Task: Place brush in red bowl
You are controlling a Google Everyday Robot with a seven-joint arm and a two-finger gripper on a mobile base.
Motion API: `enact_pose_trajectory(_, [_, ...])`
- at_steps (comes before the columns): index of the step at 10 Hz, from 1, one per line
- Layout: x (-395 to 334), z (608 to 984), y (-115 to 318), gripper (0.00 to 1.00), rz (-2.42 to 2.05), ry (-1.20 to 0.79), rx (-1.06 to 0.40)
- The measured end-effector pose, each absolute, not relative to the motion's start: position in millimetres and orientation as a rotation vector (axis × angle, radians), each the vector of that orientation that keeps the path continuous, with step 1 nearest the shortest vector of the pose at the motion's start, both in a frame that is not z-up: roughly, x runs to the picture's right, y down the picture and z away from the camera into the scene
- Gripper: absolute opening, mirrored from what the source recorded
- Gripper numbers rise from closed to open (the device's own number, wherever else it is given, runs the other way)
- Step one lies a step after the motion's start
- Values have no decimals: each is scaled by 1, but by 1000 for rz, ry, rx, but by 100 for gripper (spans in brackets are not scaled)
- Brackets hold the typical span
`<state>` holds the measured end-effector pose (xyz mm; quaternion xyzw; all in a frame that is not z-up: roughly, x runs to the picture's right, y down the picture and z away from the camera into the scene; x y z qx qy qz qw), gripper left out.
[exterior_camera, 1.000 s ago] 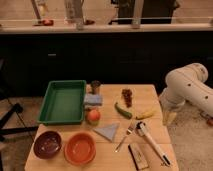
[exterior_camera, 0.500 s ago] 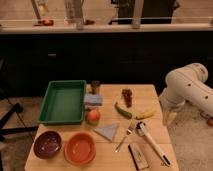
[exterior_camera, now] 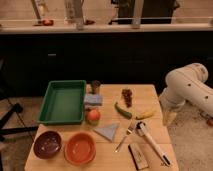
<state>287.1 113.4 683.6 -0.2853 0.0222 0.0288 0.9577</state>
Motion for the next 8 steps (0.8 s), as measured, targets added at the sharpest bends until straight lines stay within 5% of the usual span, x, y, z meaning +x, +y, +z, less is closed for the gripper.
enact_pose_trajectory(8, [271,686,176,77,355,33,-584])
